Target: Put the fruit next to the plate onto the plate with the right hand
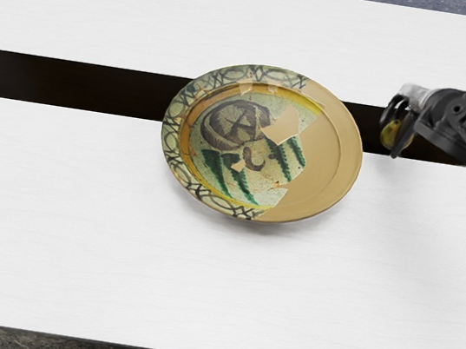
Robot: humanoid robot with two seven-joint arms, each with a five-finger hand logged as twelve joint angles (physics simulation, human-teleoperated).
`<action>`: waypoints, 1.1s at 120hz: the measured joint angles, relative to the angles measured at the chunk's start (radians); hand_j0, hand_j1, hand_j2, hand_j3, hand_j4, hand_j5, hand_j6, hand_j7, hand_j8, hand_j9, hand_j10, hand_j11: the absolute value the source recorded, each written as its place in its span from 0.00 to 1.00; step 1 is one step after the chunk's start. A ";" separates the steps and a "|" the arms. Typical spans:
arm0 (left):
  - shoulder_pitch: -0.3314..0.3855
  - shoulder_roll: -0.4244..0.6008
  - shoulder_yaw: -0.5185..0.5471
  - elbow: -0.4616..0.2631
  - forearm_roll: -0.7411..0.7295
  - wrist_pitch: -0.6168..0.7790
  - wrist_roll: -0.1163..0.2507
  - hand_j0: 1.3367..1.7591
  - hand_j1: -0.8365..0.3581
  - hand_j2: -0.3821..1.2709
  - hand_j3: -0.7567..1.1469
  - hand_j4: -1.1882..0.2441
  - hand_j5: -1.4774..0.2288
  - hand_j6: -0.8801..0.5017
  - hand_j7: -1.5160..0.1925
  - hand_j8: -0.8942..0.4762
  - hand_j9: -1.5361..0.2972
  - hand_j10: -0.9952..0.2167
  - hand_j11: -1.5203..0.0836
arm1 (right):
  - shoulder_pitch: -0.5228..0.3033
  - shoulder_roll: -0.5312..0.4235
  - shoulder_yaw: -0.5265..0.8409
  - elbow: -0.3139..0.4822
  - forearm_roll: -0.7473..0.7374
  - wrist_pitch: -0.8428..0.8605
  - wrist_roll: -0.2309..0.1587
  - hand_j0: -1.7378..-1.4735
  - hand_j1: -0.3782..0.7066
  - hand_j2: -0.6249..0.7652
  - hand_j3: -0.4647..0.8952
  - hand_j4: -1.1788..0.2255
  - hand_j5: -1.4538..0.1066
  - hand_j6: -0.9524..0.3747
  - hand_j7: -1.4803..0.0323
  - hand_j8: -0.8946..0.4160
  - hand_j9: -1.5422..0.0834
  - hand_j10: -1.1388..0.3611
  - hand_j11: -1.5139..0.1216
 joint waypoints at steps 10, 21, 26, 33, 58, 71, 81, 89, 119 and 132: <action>0.000 0.000 0.000 0.000 0.000 0.000 0.000 0.76 0.98 0.23 0.40 0.82 0.85 0.63 0.88 0.64 0.83 0.81 0.94 | 0.027 -0.001 0.002 0.010 0.015 0.011 0.000 0.33 0.49 0.64 0.34 0.27 0.21 0.31 0.27 0.34 0.25 0.31 0.22; 0.000 0.000 0.000 0.000 0.000 0.000 0.000 0.76 0.98 0.23 0.40 0.82 0.85 0.63 0.88 0.64 0.83 0.81 0.94 | 0.050 0.001 0.003 0.034 0.039 0.017 0.000 0.33 0.50 0.65 0.34 0.27 0.21 0.31 0.27 0.34 0.24 0.32 0.21; 0.000 0.000 0.000 0.000 0.000 0.000 0.000 0.76 0.98 0.23 0.40 0.82 0.85 0.63 0.88 0.64 0.83 0.81 0.94 | 0.059 0.002 0.003 0.050 0.048 0.019 0.000 0.33 0.50 0.65 0.34 0.28 0.20 0.32 0.27 0.34 0.24 0.32 0.21; 0.000 0.000 0.000 0.000 0.000 0.000 0.000 0.76 0.98 0.23 0.40 0.82 0.85 0.63 0.88 0.64 0.83 0.81 0.94 | 0.066 0.006 0.003 0.069 0.057 0.020 0.000 0.33 0.51 0.65 0.34 0.27 0.19 0.32 0.26 0.35 0.23 0.33 0.20; 0.000 0.000 0.000 0.000 0.000 0.000 0.000 0.76 0.98 0.23 0.40 0.82 0.85 0.63 0.88 0.64 0.83 0.81 0.94 | 0.073 0.070 0.025 0.093 0.069 0.020 0.000 0.33 0.50 0.65 0.34 0.27 0.17 0.33 0.25 0.37 0.21 0.33 0.18; 0.000 0.000 0.000 0.000 0.000 0.000 0.000 0.76 0.98 0.23 0.40 0.82 0.85 0.63 0.88 0.64 0.83 0.81 0.94 | 0.073 0.107 0.033 0.096 0.070 0.020 0.000 0.33 0.49 0.63 0.34 0.27 0.16 0.33 0.25 0.36 0.21 0.33 0.17; 0.000 0.000 0.000 0.000 0.000 0.000 0.000 0.76 0.98 0.23 0.40 0.82 0.85 0.63 0.88 0.64 0.83 0.81 0.94 | 0.070 0.134 0.036 0.096 0.072 0.018 0.000 0.33 0.48 0.62 0.34 0.27 0.16 0.33 0.25 0.37 0.20 0.33 0.17; 0.000 0.000 0.000 0.000 0.000 0.000 0.000 0.76 0.98 0.23 0.40 0.82 0.85 0.63 0.88 0.64 0.83 0.81 0.94 | 0.068 0.145 0.037 0.099 0.078 0.017 0.000 0.33 0.47 0.60 0.34 0.27 0.16 0.32 0.25 0.36 0.20 0.33 0.17; 0.000 0.000 0.000 0.000 0.000 0.000 0.000 0.76 0.98 0.23 0.40 0.82 0.85 0.63 0.88 0.64 0.83 0.81 0.94 | 0.026 0.158 0.037 0.100 0.082 0.007 0.000 0.33 0.56 0.71 0.34 0.26 0.18 0.35 0.25 0.38 0.21 0.33 0.18; 0.000 0.000 0.000 0.000 0.000 0.000 0.000 0.76 0.98 0.23 0.40 0.82 0.85 0.63 0.88 0.64 0.83 0.81 0.94 | 0.012 0.160 0.035 0.096 0.076 0.005 0.000 0.33 0.54 0.67 0.34 0.30 0.23 0.34 0.29 0.36 0.26 0.33 0.22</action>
